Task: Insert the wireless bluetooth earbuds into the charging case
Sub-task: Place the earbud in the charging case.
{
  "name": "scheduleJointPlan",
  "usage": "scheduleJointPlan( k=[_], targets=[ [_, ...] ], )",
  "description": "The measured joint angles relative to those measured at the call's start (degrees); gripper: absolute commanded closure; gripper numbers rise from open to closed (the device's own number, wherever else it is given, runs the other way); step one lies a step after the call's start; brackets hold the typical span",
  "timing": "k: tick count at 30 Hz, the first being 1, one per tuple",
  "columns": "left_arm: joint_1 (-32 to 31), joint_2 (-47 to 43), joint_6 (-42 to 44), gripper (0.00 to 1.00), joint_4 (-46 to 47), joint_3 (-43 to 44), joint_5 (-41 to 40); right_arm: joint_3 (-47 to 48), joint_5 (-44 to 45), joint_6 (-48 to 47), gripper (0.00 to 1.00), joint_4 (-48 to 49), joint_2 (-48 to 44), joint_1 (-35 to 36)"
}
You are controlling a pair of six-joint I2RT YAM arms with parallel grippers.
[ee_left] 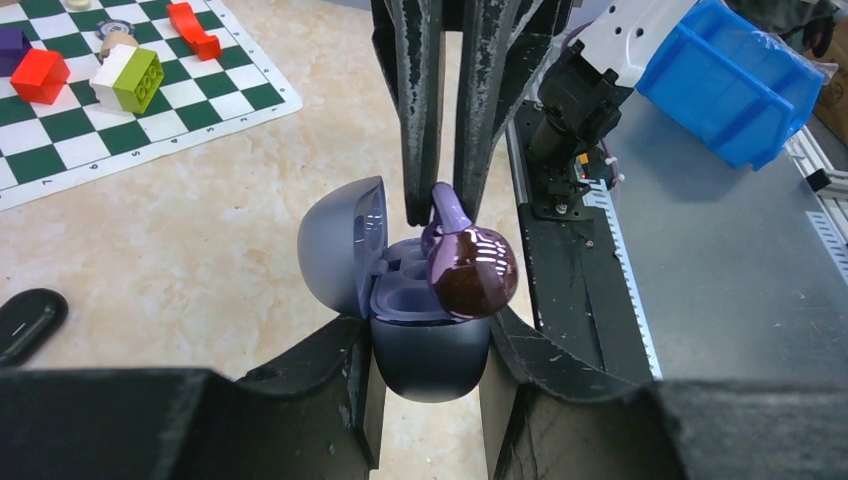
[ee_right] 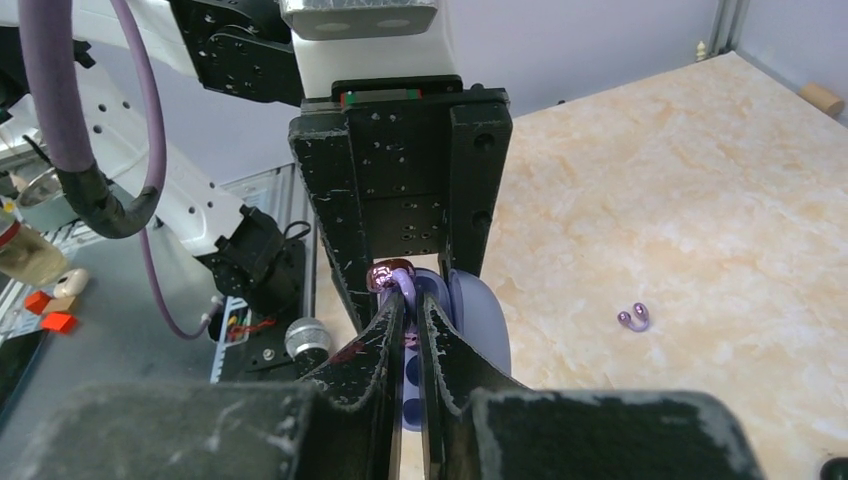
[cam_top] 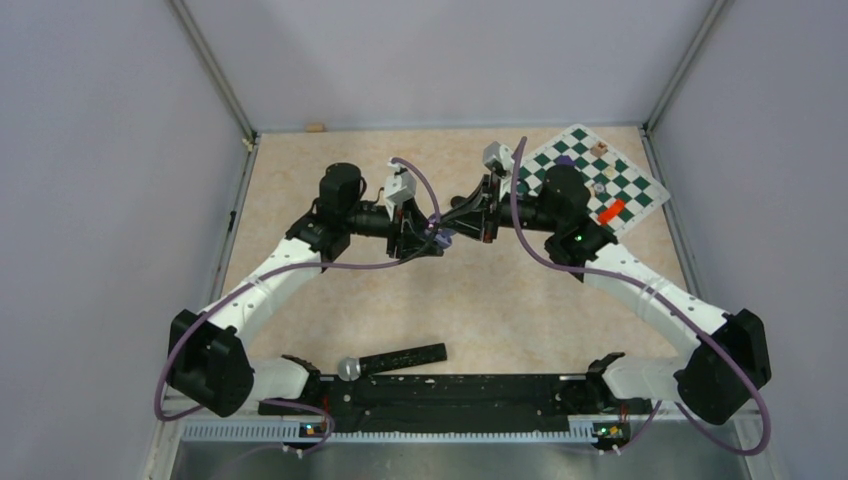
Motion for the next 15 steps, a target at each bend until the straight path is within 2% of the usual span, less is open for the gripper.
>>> scheduleJointPlan(
  k=[15],
  targets=[
    [0.00, -1.66, 6.08, 0.90, -6.25, 0.00, -0.24, 0.04, 2.38, -4.15, 0.96, -4.92, -1.66, 0.00]
  ],
)
